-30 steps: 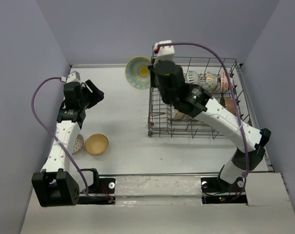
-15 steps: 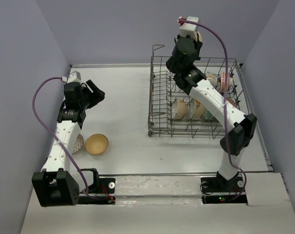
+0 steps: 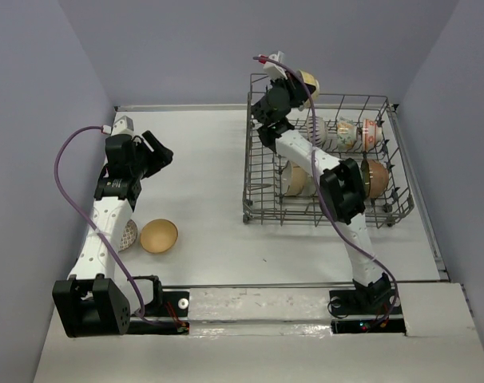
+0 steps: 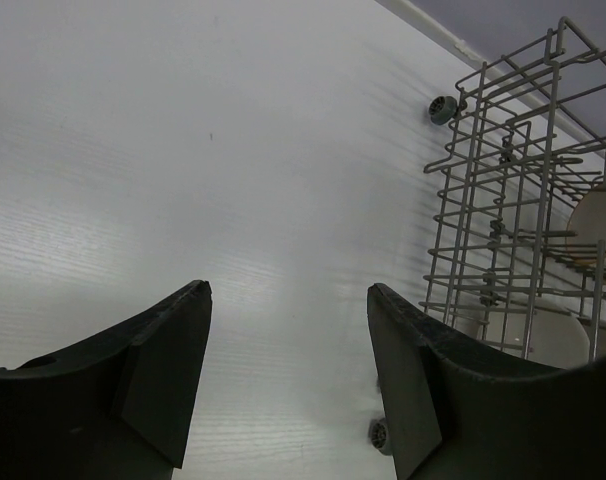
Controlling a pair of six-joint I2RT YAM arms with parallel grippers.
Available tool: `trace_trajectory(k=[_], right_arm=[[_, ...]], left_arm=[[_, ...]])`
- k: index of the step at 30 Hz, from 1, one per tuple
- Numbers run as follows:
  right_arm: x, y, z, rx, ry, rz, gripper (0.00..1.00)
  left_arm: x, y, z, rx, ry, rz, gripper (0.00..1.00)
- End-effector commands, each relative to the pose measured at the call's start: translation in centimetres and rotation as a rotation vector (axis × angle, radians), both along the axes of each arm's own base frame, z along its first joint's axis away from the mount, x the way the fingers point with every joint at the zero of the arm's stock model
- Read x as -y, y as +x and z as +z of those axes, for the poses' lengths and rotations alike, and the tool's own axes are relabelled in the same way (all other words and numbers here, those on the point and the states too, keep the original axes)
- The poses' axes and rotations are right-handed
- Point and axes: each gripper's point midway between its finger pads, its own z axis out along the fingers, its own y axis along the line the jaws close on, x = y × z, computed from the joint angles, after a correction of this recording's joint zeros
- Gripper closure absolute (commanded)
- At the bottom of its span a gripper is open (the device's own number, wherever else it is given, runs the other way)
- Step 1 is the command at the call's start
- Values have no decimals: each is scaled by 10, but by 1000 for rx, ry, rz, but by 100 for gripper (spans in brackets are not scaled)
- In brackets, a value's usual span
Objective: Load the bowls into the dish rack
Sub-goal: Pass from the right arm to the left
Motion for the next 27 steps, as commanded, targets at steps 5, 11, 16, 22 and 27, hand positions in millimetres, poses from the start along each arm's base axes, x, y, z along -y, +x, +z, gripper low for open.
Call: trace_trajectory(k=[5,11,16,22,27], right_arm=[[35,8,9,60,95,-6,99],[33,18,-23,18,122,43,99],[22,25,-42,-22,115,67,99],[0,22,-51,-57,88,96,99],[-19,17,-57,-89,59,118,99]], left_arm=[[1,4,3,25,-3,-12,27],[0,5,0,17,-1,-8,27],[-1,4,-1,13,3,-6,27],[1,5,-3,7,-1,-13,27],[1,6,-3,5,-1,-14,27]])
